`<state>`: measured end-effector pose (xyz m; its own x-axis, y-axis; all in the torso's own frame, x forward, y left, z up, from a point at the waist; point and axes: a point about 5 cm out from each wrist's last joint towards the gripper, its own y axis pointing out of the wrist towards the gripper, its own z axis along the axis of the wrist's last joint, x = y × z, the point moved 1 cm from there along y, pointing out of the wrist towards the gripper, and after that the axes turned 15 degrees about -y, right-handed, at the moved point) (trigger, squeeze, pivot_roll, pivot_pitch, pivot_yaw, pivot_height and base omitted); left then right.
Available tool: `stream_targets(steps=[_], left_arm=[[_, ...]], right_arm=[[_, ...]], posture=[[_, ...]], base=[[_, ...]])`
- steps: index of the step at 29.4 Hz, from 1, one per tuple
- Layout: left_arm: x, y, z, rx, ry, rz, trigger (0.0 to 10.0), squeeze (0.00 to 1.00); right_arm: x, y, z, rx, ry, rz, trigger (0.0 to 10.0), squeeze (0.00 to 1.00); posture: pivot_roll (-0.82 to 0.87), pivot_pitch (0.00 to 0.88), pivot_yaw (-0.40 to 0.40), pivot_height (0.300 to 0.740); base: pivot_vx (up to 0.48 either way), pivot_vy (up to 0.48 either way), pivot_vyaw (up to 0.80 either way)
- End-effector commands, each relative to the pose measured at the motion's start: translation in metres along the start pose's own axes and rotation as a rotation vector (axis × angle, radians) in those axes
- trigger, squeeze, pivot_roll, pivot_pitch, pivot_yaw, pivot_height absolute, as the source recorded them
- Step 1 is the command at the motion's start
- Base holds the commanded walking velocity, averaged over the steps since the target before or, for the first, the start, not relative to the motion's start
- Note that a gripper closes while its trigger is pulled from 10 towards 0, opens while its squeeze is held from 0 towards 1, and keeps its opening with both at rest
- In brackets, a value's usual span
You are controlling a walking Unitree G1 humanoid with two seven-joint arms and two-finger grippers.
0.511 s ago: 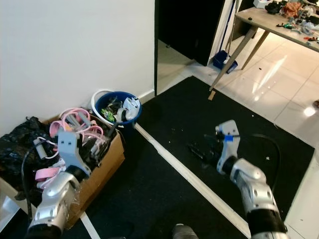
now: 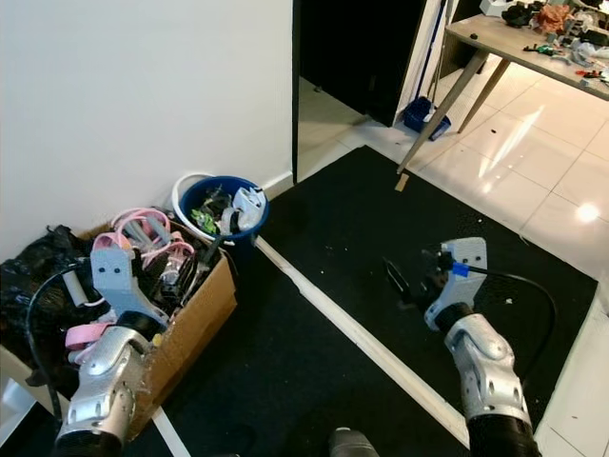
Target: Picking trash to rubbish bin
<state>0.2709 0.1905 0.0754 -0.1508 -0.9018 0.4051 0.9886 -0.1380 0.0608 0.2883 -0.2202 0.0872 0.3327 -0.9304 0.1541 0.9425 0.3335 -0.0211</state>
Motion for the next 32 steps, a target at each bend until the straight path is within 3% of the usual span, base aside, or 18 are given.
stream_targets(steps=[1,7,14,20,24,32], left_arm=[[0.006,0.003,0.0,0.012,-0.03,-0.002,10.0,0.0],[0.015,0.014,0.008,0.038,-0.033,-0.05,10.0,0.0],[0.02,0.015,0.011,0.051,-0.041,-0.08,10.0,0.0],[0.025,0.02,0.017,0.06,-0.04,-0.133,10.0,0.0],[0.038,0.024,0.022,0.044,-0.017,-0.205,10.0,0.0],[0.047,0.026,0.021,0.023,-0.01,-0.243,10.0,0.0]], right_arm=[[0.003,0.001,0.005,0.033,-0.001,0.001,10.0,0.0],[0.001,0.008,0.016,0.082,0.003,0.026,10.0,0.0],[-0.009,0.01,0.023,0.109,0.017,0.086,10.0,0.0],[-0.016,0.013,0.032,0.142,0.03,0.125,10.0,0.0],[-0.018,0.017,0.046,0.191,0.054,0.144,10.0,0.0],[-0.026,0.018,0.05,0.194,0.059,0.18,10.0,0.0]], posture=[[-0.04,0.0,-0.042,0.74],[-0.04,0.0,-0.039,0.74],[-0.04,0.0,-0.044,0.74],[-0.05,0.0,-0.051,0.74],[-0.05,0.0,-0.048,0.74],[-0.04,0.0,-0.055,0.74]], base=[[0.0,0.0,0.0],[0.0,0.0,0.0],[0.0,0.0,0.0],[0.0,0.0,-0.78],[0.0,0.0,-0.8],[0.0,0.0,-0.8]])
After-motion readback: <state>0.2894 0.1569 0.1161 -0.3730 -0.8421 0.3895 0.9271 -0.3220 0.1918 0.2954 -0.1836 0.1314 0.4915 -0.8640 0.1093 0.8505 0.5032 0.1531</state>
